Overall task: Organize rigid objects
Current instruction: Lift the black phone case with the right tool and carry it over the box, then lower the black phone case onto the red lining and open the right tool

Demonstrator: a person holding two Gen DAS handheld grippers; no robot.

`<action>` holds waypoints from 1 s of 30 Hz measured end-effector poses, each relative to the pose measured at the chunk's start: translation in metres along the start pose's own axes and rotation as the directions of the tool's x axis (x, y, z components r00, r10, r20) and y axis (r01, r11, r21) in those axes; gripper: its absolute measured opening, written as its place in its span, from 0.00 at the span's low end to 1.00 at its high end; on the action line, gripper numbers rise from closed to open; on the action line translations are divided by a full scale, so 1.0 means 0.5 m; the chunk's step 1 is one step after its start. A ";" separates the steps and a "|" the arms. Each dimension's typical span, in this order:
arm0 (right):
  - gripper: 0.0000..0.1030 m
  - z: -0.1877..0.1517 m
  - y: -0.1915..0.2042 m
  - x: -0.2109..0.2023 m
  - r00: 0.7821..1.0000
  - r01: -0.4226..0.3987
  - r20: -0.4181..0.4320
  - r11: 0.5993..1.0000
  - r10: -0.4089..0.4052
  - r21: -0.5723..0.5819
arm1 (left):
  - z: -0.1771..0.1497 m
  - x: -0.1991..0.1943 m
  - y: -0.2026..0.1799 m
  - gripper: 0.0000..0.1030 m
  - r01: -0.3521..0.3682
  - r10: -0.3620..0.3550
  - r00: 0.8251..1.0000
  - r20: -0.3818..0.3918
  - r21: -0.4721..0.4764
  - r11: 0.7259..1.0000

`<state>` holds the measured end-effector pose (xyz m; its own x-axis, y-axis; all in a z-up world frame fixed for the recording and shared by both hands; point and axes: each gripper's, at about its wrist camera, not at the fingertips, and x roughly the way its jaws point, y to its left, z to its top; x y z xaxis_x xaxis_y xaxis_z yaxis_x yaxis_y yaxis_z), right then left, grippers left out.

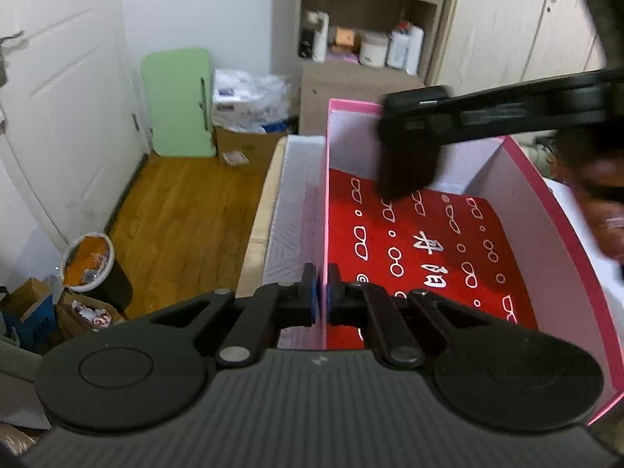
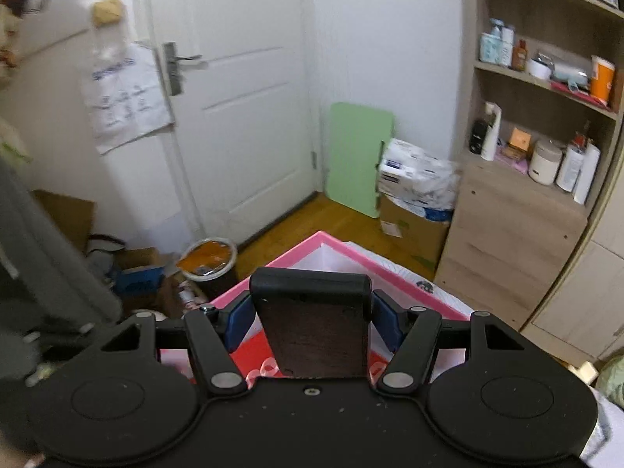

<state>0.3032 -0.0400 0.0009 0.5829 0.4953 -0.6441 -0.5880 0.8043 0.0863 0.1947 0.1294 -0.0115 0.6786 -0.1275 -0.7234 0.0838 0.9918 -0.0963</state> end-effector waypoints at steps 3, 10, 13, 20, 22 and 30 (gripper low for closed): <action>0.67 -0.009 0.004 0.038 0.998 0.067 0.010 0.998 -0.067 0.015 | 0.017 0.017 0.010 0.06 0.024 -0.025 0.999 -0.047 -0.010 1.000; 0.67 -0.028 0.012 0.028 0.994 0.109 -0.019 0.994 -0.110 -0.029 | 0.040 0.061 0.008 0.07 0.032 -0.030 0.993 -0.116 0.011 0.999; 0.67 -0.032 0.006 0.020 0.995 0.079 -0.062 0.996 -0.081 -0.027 | 0.050 0.073 0.006 0.07 0.030 -0.027 0.989 -0.148 0.019 0.999; 0.67 -0.044 0.012 0.018 0.992 0.065 -0.106 0.996 -0.071 -0.060 | 0.049 0.078 0.008 0.07 0.030 -0.030 0.988 -0.152 0.001 1.000; 0.65 -0.045 0.017 0.022 0.988 0.071 -0.129 0.994 -0.082 -0.085 | 0.048 0.076 0.010 0.08 0.033 -0.033 0.988 -0.149 -0.004 0.999; 0.42 -0.062 0.008 0.061 0.948 0.030 -0.313 0.997 -0.052 -0.072 | 0.046 0.073 -0.001 0.08 0.021 -0.018 0.990 -0.143 0.021 1.000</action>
<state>0.3013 -0.0317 -0.0422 0.4074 0.3253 -0.8534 -0.6089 0.7932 0.0116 0.2363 0.1243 -0.0221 0.5659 -0.1444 -0.8117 0.1131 0.9888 -0.0971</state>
